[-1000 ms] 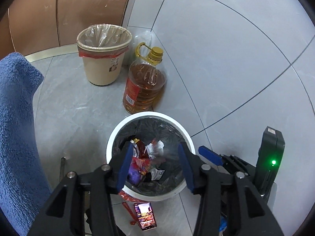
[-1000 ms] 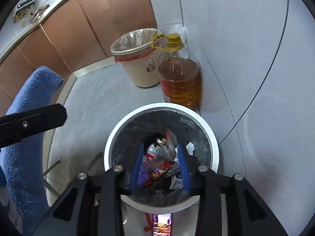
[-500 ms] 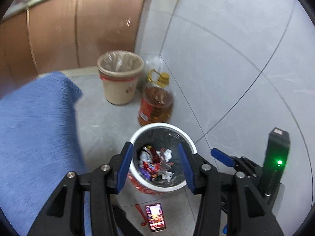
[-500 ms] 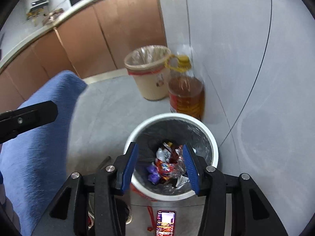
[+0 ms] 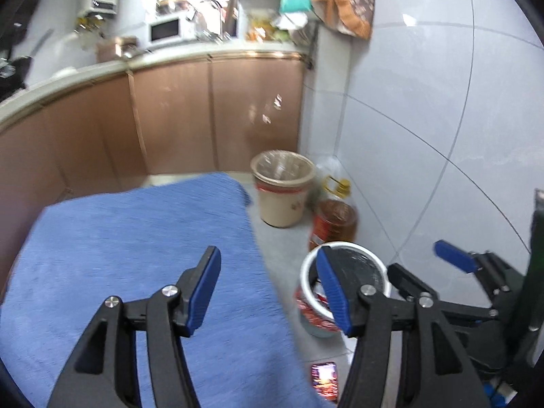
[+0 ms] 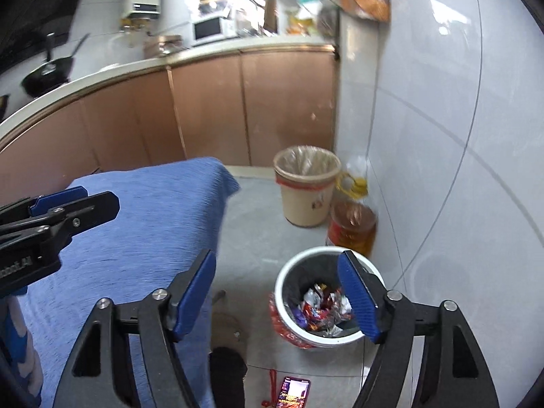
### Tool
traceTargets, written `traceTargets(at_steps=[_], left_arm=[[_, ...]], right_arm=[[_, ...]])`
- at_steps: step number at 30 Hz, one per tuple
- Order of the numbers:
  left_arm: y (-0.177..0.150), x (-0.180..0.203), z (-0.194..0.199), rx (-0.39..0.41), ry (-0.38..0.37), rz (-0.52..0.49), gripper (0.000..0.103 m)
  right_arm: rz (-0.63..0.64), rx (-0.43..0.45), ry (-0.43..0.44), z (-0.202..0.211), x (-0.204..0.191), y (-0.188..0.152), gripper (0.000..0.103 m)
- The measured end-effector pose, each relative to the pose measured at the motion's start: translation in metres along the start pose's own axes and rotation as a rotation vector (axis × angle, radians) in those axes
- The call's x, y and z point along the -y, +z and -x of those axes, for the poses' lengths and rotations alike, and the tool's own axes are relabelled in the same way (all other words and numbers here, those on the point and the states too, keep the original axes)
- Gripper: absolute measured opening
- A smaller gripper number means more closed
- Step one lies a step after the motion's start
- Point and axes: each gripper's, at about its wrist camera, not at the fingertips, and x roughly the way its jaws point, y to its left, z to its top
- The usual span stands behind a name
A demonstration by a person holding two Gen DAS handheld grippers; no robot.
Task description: Collect trash
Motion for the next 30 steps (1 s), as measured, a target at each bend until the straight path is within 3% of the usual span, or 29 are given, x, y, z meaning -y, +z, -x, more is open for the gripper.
traceTargets(at_steps=[11,20,30], left_arm=[[-0.023,-0.047,0.093,0.162,0.232,0.008,0.07],[-0.039,-0.075,0.142,0.246,0.361,0.051,0.081],[-0.043,-0.09,0.164,0.303,0.407,0.078,0.083]], right_arm=[[0.06,0.126,0.003,0.066,-0.052,0.001,0.103],[0.078,0.169,0.008,0.085,-0.07,-0.004,0.103],[0.093,0.195,0.014,0.094,-0.082,-0.008,0.103]])
